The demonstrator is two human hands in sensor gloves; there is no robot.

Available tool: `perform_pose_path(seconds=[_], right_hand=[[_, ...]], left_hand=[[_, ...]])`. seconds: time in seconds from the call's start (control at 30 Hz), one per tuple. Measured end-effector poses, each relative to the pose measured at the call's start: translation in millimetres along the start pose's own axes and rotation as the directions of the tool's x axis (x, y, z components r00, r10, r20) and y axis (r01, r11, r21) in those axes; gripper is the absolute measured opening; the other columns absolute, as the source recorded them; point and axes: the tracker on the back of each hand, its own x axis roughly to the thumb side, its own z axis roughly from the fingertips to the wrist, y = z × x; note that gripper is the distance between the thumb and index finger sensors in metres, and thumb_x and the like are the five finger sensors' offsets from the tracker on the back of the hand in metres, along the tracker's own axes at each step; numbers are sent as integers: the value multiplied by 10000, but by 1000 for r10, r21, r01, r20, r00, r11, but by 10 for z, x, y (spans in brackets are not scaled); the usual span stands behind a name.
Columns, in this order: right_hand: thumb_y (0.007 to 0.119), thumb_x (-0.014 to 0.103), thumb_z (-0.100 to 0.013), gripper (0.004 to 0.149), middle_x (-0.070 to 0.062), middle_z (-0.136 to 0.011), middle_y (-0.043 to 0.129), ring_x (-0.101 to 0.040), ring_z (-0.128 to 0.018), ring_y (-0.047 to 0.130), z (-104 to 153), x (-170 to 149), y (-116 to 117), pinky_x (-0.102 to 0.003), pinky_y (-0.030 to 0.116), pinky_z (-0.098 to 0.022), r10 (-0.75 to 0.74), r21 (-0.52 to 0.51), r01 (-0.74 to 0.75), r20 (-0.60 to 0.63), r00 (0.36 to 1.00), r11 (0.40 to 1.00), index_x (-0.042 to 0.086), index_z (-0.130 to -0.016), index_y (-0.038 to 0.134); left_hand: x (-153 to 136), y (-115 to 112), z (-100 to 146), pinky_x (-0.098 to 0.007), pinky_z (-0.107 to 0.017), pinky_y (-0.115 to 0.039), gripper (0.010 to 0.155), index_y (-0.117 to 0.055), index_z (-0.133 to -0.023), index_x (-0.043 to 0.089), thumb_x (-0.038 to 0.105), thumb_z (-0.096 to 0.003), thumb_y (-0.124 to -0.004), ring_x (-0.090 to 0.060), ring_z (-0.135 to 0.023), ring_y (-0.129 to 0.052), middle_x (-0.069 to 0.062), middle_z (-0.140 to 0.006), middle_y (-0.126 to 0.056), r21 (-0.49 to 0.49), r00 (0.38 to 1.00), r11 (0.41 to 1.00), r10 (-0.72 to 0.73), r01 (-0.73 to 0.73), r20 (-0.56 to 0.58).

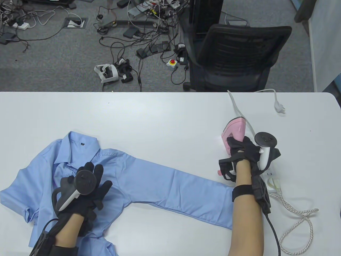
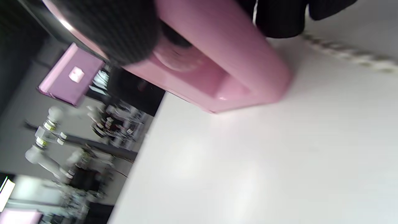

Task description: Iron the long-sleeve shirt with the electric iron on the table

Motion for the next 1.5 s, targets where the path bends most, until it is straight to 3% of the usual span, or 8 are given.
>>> perform_pose_path(seconds=[0.2,0.43,0.7,0.97,1.17,1.33,1.43,1.5], right_hand=[[747,555,-371,555,-61,-931,562,-430,-892,621,33,36,25,-573,555,-628,32,-34,-34,-55,998,999,310,-835,569],[721,565,-360,775,-137,-976,362,-481,-924,476,154,7,36,-600,490,-642,77,-11,-78,-68,995,997,183,-947,390],[716,581,-345,866,-160,-986,286,-486,-940,415,647,357,-8,-601,492,-646,202,-108,-193,86,975,975,141,-978,322],[697,585,-351,861,-159,-992,259,-496,-948,361,1191,667,313,-617,460,-649,362,-144,-333,312,878,932,141,-980,312],[651,625,-348,849,-136,-1013,211,-511,-960,278,1719,954,977,-643,414,-653,496,-72,-539,509,704,839,194,-998,313],[635,630,-354,788,-121,-1025,185,-509,-965,243,2128,1051,1869,-649,390,-656,452,115,-661,642,619,742,305,-1002,326],[633,627,-356,760,-99,-1034,180,-501,-969,238,2354,1011,2344,-650,383,-657,434,166,-720,700,568,674,355,-998,331],[631,624,-357,741,-89,-1037,171,-497,-971,215,2514,916,2690,-653,367,-656,453,173,-789,738,501,590,387,-993,333]], left_hand=[[20,-6,-9,-638,-738,-233,736,-332,-1090,345,704,-489,-557,-336,-1103,-267,-69,-1209,-213,-8,1000,1000,-3,3,5],[46,21,-6,-637,-739,-229,735,-332,-1090,348,704,-488,-559,-334,-1104,-263,-65,-1210,-209,5,1000,1000,3,-3,22],[95,30,18,-638,-739,-229,736,-333,-1090,346,705,-488,-559,-334,-1104,-265,-67,-1210,-211,19,999,1000,-4,3,42],[87,85,61,-639,-737,-230,737,-333,-1091,344,704,-489,-559,-337,-1103,-266,-70,-1209,-212,43,999,999,11,-13,46],[-21,209,118,-639,-735,-220,736,-336,-1091,345,704,-488,-560,-335,-1103,-256,-67,-1210,-210,115,1000,993,4,-4,1],[-169,300,154,-639,-733,-199,728,-345,-1090,350,698,-489,-565,-332,-1103,-242,-64,-1210,-209,185,998,983,28,-17,-55],[-298,351,176,-643,-731,-210,723,-372,-1087,353,700,-484,-569,-330,-1104,-262,-62,-1213,-242,263,990,962,-35,71,-140],[-403,361,171,-642,-730,-201,725,-367,-1089,345,697,-488,-568,-331,-1102,-250,-68,-1212,-235,259,988,966,53,-13,-148]])
